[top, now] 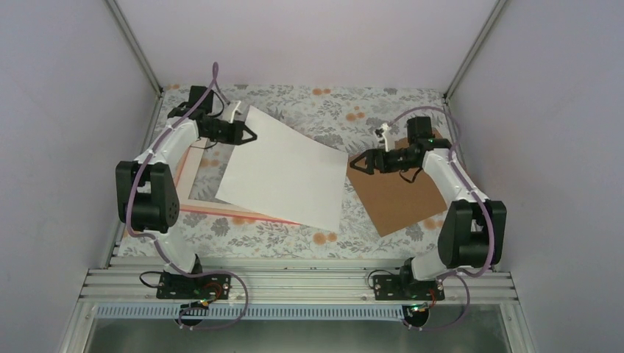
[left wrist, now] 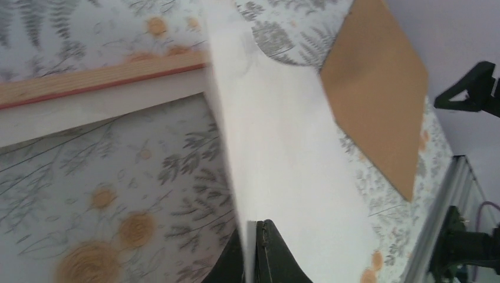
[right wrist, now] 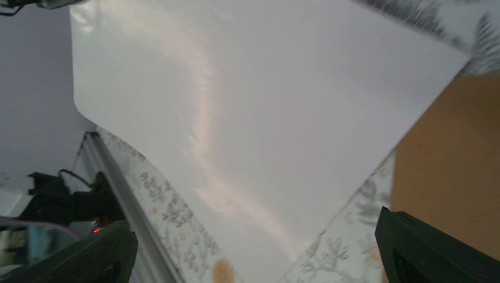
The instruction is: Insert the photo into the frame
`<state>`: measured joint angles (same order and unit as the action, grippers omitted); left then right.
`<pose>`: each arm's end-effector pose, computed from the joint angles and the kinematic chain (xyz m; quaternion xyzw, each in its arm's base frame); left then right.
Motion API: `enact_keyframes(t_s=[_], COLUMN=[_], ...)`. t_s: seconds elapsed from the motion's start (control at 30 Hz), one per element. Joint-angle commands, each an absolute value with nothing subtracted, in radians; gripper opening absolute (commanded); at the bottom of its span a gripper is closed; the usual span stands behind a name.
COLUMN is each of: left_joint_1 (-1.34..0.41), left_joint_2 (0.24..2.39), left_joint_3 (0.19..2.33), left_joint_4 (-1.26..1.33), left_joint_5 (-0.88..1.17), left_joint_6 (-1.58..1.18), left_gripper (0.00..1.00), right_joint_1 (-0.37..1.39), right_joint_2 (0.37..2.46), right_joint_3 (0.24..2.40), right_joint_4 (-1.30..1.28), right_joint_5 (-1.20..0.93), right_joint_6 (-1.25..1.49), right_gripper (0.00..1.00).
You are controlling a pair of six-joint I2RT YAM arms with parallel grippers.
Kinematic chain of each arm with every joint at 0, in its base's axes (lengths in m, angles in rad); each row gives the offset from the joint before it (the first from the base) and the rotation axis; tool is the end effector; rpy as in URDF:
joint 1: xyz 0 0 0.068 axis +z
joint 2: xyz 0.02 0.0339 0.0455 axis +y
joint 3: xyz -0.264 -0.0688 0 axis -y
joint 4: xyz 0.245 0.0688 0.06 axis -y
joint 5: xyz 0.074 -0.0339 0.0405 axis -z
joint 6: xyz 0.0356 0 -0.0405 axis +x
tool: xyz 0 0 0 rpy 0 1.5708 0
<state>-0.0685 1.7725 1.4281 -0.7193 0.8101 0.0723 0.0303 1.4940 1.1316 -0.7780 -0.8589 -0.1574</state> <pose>0.3690 -0.0512 0.2598 0.1612 0.8805 -0.3810 0.2313 0.2897 0.0357 0.2576 -0.1718 0.8760 0.3936 0.2196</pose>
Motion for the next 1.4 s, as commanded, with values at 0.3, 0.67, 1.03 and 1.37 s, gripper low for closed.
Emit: enact_keyframes(t_s=[0.3, 0.67, 1.03, 1.37], left_joint_1=[0.027, 0.086, 0.112, 0.124], left_joint_2=[1.907, 1.938, 1.991, 1.97], left_joint_3=[1.471, 1.479, 1.56, 1.602], left_joint_4=[-0.723, -0.749, -0.772, -0.815], left_joint_5=[0.596, 0.504, 0.438, 0.497], left_joint_6=[0.219, 0.289, 0.375, 0.401], left_gripper=[0.02, 0.02, 0.02, 0.02], right_joint_1=[0.119, 0.224, 0.223, 0.212], right_joint_2=[1.772, 1.916, 1.99, 1.96], right_joint_3=[1.081, 1.121, 1.122, 1.107], right_joint_4=[-0.643, -0.595, -0.598, -0.599], right_joint_5=[-0.998, -0.836, -0.799, -0.797], right_joint_6=[-0.006, 0.154, 0.146, 0.136], right_gripper=[0.98, 1.0, 1.0, 1.0])
